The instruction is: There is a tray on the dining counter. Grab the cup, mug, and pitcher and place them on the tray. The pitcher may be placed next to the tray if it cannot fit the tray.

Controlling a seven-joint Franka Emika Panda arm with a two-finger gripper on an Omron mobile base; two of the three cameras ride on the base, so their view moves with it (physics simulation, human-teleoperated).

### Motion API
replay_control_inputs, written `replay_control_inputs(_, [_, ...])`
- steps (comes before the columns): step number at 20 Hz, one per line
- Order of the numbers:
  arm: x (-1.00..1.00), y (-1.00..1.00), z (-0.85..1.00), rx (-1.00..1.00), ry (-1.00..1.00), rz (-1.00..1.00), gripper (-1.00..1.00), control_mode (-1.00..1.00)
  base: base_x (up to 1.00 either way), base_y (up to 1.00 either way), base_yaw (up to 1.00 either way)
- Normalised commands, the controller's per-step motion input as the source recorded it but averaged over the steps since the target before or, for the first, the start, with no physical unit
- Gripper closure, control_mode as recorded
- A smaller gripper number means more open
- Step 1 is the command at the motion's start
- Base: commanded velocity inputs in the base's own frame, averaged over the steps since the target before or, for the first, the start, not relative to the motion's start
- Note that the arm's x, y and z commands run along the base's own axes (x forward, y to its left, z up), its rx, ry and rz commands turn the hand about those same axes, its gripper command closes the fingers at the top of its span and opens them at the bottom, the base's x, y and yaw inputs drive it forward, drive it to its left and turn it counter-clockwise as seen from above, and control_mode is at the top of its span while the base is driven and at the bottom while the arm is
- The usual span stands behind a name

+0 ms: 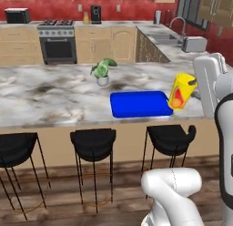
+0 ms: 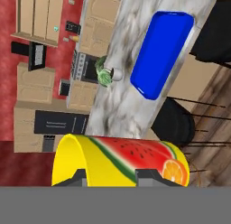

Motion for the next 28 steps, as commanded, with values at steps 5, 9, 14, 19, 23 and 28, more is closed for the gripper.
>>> replay_control_inputs(5, [0.00, 0.00, 0.00, 0.00, 0.00, 0.00, 1.00, 1.00, 0.66, -0.05, -0.22])
replay_control_inputs(9, [0.00, 0.00, 0.00, 0.00, 0.00, 0.00, 1.00, 1.00, 0.67, 0.00, -0.18])
replay_control_inputs(14, [0.00, 0.00, 0.00, 0.00, 0.00, 0.00, 1.00, 1.00, 0.57, 0.00, -0.15])
replay_control_inputs(19, [0.00, 0.00, 0.00, 0.00, 0.00, 0.00, 1.00, 1.00, 0.18, 0.00, -0.09])
replay_control_inputs(23, [0.00, 0.00, 0.00, 0.00, 0.00, 0.00, 1.00, 1.00, 0.00, 0.03, -0.03])
replay_control_inputs(28, [0.00, 0.00, 0.00, 0.00, 0.00, 0.00, 1.00, 1.00, 0.10, 0.04, -0.03])
